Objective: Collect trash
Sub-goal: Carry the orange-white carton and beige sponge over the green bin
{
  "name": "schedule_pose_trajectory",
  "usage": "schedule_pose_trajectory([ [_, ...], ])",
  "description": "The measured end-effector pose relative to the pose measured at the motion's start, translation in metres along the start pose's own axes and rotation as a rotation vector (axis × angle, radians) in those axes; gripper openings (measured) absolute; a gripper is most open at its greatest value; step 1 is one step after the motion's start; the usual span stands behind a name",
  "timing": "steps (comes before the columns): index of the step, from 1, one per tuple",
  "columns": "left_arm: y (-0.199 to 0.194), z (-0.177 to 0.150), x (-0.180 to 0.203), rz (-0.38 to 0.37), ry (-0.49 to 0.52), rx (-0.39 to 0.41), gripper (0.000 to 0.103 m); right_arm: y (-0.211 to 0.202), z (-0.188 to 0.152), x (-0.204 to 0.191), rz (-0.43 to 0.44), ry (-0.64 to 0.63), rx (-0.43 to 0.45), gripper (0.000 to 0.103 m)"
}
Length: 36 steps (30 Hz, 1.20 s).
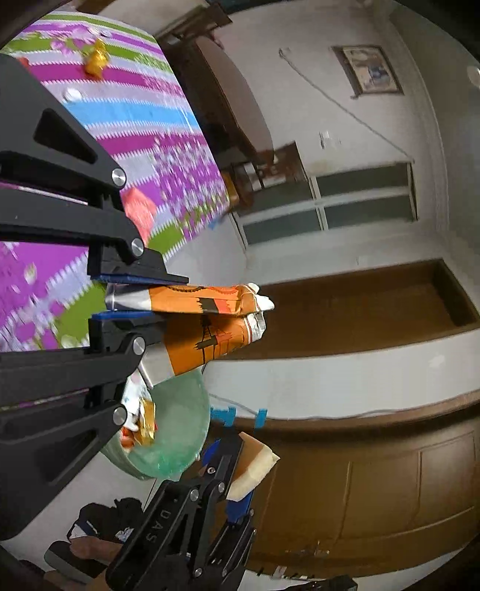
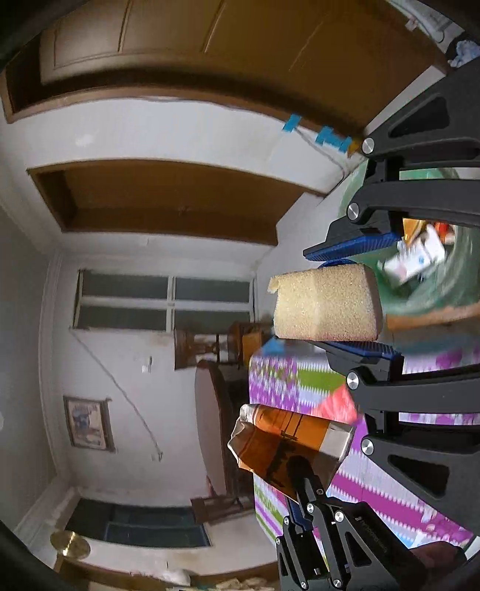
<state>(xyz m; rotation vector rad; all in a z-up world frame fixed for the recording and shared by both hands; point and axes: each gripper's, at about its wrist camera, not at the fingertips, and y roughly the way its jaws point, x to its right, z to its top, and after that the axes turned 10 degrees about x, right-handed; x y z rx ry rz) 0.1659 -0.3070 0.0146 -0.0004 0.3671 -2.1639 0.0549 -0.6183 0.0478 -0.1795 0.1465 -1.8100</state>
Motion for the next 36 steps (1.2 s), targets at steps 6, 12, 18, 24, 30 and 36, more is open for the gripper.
schedule_pose_trajectory([
  [6, 0.035, 0.009, 0.039, -0.069, 0.042, -0.021, 0.009, 0.031, -0.005, 0.063, -0.068, 0.006, -0.067, 0.04],
  [12, 0.071, 0.005, 0.069, -0.125, 0.083, -0.085, 0.009, 0.076, -0.019, 0.113, -0.067, 0.054, -0.199, 0.04],
  [18, 0.107, -0.01, 0.088, -0.135, 0.099, -0.177, 0.009, 0.129, -0.043, 0.146, -0.064, 0.107, -0.332, 0.04],
  [24, 0.133, -0.021, 0.091, -0.138, 0.068, -0.235, 0.009, 0.162, -0.067, 0.138, -0.068, 0.111, -0.383, 0.04],
  [30, 0.153, -0.024, 0.099, -0.157, 0.047, -0.281, 0.009, 0.178, -0.083, 0.119, -0.073, 0.119, -0.423, 0.04],
  [36, 0.176, -0.029, 0.096, -0.195, -0.002, -0.342, 0.009, 0.193, -0.094, 0.112, -0.073, 0.127, -0.454, 0.04],
])
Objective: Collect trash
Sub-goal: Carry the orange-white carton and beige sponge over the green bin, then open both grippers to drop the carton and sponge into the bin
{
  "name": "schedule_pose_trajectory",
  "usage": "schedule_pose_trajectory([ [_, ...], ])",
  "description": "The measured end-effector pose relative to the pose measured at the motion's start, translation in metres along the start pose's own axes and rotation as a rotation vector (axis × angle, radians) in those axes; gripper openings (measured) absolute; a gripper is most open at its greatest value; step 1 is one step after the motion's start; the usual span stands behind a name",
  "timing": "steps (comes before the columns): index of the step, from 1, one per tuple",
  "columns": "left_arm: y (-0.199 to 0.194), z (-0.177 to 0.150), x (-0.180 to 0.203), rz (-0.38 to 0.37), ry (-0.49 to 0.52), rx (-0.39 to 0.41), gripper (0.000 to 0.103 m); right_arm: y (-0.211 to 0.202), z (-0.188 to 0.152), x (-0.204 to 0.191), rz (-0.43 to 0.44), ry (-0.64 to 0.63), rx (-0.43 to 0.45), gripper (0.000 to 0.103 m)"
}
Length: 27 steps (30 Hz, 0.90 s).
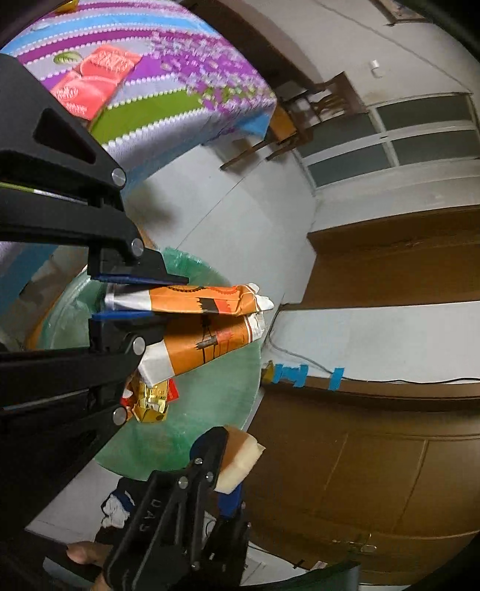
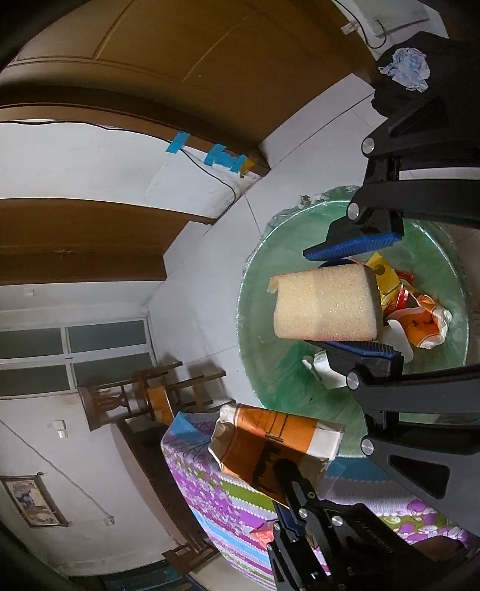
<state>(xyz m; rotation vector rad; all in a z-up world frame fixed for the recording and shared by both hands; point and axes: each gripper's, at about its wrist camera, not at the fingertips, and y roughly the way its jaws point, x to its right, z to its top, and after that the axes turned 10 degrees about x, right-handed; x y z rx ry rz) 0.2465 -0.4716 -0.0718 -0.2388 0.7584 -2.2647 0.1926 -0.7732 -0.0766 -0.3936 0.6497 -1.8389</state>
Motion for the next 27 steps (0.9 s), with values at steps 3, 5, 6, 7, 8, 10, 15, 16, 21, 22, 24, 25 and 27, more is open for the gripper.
schedule_pose_trajectory([
  [3, 0.011, 0.001, 0.0, -0.019, -0.005, -0.033, 0.009, 0.008, -0.005, 0.001, 0.002, 0.001, -0.014, 0.04],
  [5, 0.015, 0.0, -0.001, -0.02, -0.004, -0.044, 0.009, 0.012, -0.007, 0.001, 0.002, 0.001, -0.019, 0.04],
  [6, 0.018, 0.0, -0.001, -0.023, -0.006, -0.051, 0.009, 0.015, -0.007, 0.0, 0.003, 0.0, -0.021, 0.04],
  [7, 0.02, 0.001, -0.002, -0.024, -0.007, -0.053, 0.009, 0.015, -0.007, -0.001, 0.002, 0.0, -0.021, 0.04],
  [8, 0.02, 0.001, -0.002, -0.024, -0.008, -0.053, 0.009, 0.016, -0.008, -0.001, 0.002, 0.0, -0.022, 0.04],
  [10, 0.021, 0.001, -0.001, -0.025, -0.009, -0.053, 0.009, 0.018, -0.008, -0.002, 0.003, 0.0, -0.023, 0.04],
  [15, 0.023, 0.001, 0.0, -0.022, -0.011, -0.052, 0.009, 0.019, -0.008, -0.003, 0.004, 0.0, -0.022, 0.04],
  [16, 0.024, 0.001, 0.0, -0.021, -0.012, -0.051, 0.009, 0.019, -0.008, -0.003, 0.004, -0.001, -0.022, 0.04],
  [21, 0.025, 0.002, 0.0, -0.021, -0.007, -0.057, 0.01, 0.02, -0.009, 0.0, 0.005, -0.001, -0.023, 0.04],
  [22, 0.025, 0.002, 0.0, -0.02, -0.008, -0.057, 0.01, 0.02, -0.008, -0.001, 0.005, 0.0, -0.021, 0.041],
  [24, 0.025, 0.002, 0.0, -0.019, -0.005, -0.067, 0.012, 0.019, -0.01, 0.001, -0.001, 0.003, -0.013, 0.053],
  [25, 0.025, 0.002, -0.001, -0.017, -0.007, -0.072, 0.026, 0.017, -0.011, 0.003, 0.002, 0.01, -0.005, 0.067],
  [27, 0.021, 0.002, -0.004, -0.007, -0.011, -0.06, 0.057, 0.012, -0.012, 0.005, -0.002, 0.014, 0.004, 0.07],
])
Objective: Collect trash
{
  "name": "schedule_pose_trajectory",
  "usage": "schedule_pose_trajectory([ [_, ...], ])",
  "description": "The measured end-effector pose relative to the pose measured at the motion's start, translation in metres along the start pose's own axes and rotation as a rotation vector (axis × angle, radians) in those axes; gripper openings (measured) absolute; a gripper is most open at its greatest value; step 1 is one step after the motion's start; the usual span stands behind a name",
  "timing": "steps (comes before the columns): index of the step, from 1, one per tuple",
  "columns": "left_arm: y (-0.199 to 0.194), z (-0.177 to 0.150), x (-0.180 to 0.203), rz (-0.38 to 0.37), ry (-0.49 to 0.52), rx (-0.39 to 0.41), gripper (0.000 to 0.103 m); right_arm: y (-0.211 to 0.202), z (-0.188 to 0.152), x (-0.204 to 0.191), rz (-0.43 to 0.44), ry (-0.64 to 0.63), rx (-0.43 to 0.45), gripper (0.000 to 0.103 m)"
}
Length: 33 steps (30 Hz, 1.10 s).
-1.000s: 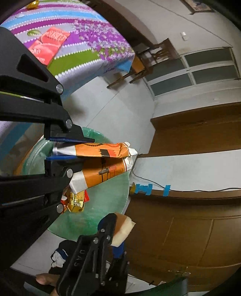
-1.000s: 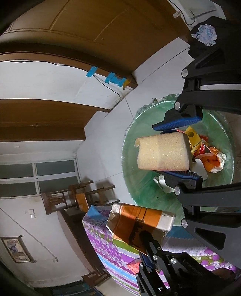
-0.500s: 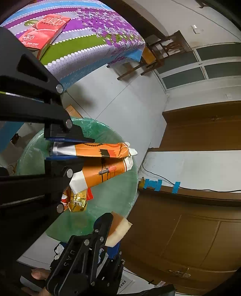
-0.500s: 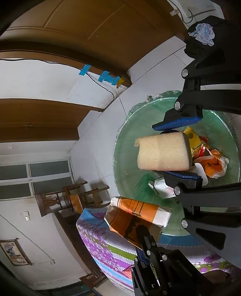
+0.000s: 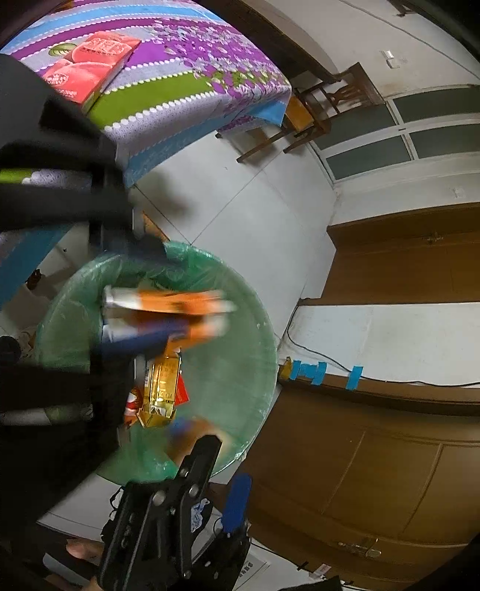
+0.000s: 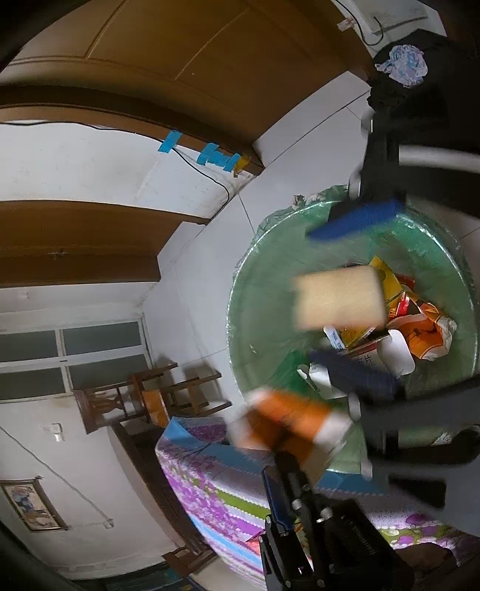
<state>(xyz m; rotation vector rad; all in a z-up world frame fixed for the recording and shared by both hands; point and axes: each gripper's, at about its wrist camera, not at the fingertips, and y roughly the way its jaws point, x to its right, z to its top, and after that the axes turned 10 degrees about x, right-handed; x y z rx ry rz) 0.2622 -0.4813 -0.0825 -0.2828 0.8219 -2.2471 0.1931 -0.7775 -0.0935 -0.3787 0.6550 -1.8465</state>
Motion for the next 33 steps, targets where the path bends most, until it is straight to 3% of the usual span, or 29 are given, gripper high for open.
schedule_pose_trajectory([
  [1, -0.002, 0.0, -0.001, 0.005, -0.002, 0.006, 0.063, -0.002, 0.0, 0.0, 0.001, 0.003, 0.003, 0.07],
  [11, -0.032, -0.008, -0.01, 0.021, -0.02, 0.029, 0.075, -0.048, -0.006, -0.015, 0.014, -0.009, 0.052, 0.076],
  [18, -0.072, -0.016, -0.016, 0.026, -0.04, 0.106, 0.097, -0.116, -0.015, -0.029, 0.012, -0.028, 0.165, 0.082],
  [27, -0.157, -0.044, -0.021, 0.034, -0.037, 0.271, 0.097, -0.214, -0.044, -0.042, 0.006, -0.015, 0.325, 0.096],
  [33, -0.209, -0.076, -0.026, 0.126, -0.041, 0.37, 0.097, -0.276, -0.087, -0.057, -0.008, -0.019, 0.429, 0.098],
])
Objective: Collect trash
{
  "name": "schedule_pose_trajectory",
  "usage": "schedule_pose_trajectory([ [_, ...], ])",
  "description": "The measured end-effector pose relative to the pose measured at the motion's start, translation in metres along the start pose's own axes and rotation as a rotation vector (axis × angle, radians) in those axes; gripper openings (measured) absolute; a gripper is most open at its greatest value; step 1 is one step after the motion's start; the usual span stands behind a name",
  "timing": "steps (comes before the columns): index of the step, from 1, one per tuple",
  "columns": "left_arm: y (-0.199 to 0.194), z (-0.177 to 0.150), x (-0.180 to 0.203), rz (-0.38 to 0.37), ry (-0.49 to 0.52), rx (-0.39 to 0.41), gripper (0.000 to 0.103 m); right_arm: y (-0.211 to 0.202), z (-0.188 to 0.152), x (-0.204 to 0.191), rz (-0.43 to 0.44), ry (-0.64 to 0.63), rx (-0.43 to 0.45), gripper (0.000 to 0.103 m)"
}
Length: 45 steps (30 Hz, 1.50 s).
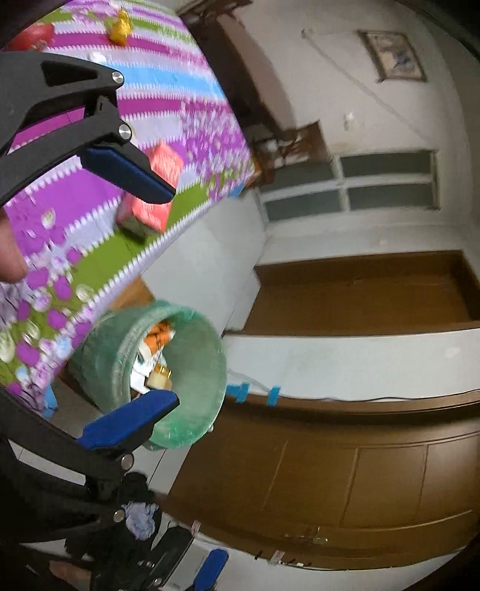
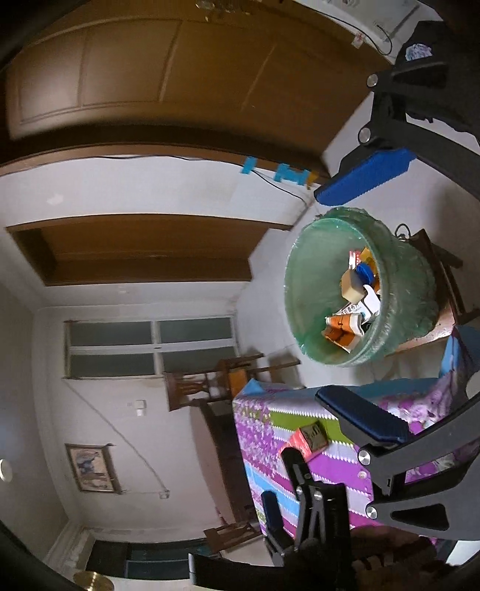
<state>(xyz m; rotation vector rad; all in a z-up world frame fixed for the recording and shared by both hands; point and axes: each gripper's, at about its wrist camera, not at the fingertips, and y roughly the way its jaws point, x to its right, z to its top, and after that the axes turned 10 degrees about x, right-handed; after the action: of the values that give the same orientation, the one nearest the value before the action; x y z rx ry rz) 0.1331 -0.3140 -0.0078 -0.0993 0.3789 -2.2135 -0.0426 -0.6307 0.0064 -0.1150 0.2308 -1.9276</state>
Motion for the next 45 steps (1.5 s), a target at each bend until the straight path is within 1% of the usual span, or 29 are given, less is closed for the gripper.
schedule_pose_trajectory([
  [7, -0.055, -0.015, -0.01, -0.043, -0.016, 0.091, 0.097, -0.065, -0.019, -0.017, -0.021, 0.049, 0.086, 0.098],
  [10, -0.073, -0.02, -0.006, -0.057, 0.022, 0.128, 0.098, -0.093, -0.027, -0.031, -0.047, 0.025, 0.115, 0.098],
  [12, -0.084, -0.022, -0.005, -0.071, 0.035, 0.16, 0.098, -0.108, -0.03, -0.036, -0.054, 0.043, 0.131, 0.098],
  [15, -0.096, -0.027, -0.003, -0.098, 0.032, 0.172, 0.098, -0.129, -0.034, -0.043, -0.063, 0.05, 0.13, 0.098],
  [18, -0.099, -0.032, 0.002, -0.122, 0.036, 0.154, 0.098, -0.145, -0.035, -0.05, -0.075, 0.02, 0.108, 0.098],
  [21, -0.1, -0.036, 0.006, -0.126, 0.054, 0.142, 0.098, -0.151, -0.034, -0.051, -0.06, 0.042, 0.085, 0.098],
  [25, -0.1, -0.037, 0.009, -0.116, 0.063, 0.129, 0.098, -0.152, -0.027, -0.049, -0.06, 0.04, 0.069, 0.098],
  [27, -0.1, -0.036, 0.01, -0.112, 0.061, 0.127, 0.098, -0.156, -0.023, -0.047, -0.063, 0.037, 0.072, 0.098],
  [30, -0.102, -0.035, 0.014, -0.115, 0.065, 0.137, 0.098, -0.147, -0.012, -0.042, -0.057, 0.034, 0.084, 0.098],
  [34, -0.101, -0.036, 0.018, -0.113, 0.069, 0.135, 0.098, -0.148, -0.007, -0.043, -0.046, 0.032, 0.094, 0.098],
  [37, -0.1, -0.037, 0.015, -0.093, 0.071, 0.137, 0.098, -0.149, -0.007, -0.045, -0.037, 0.031, 0.104, 0.098],
  [41, -0.097, -0.038, 0.009, -0.075, 0.052, 0.135, 0.097, -0.142, -0.01, -0.044, -0.032, 0.029, 0.092, 0.098],
  [45, -0.095, -0.038, 0.009, -0.078, 0.056, 0.129, 0.097, -0.138, -0.013, -0.045, -0.027, 0.035, 0.082, 0.098],
])
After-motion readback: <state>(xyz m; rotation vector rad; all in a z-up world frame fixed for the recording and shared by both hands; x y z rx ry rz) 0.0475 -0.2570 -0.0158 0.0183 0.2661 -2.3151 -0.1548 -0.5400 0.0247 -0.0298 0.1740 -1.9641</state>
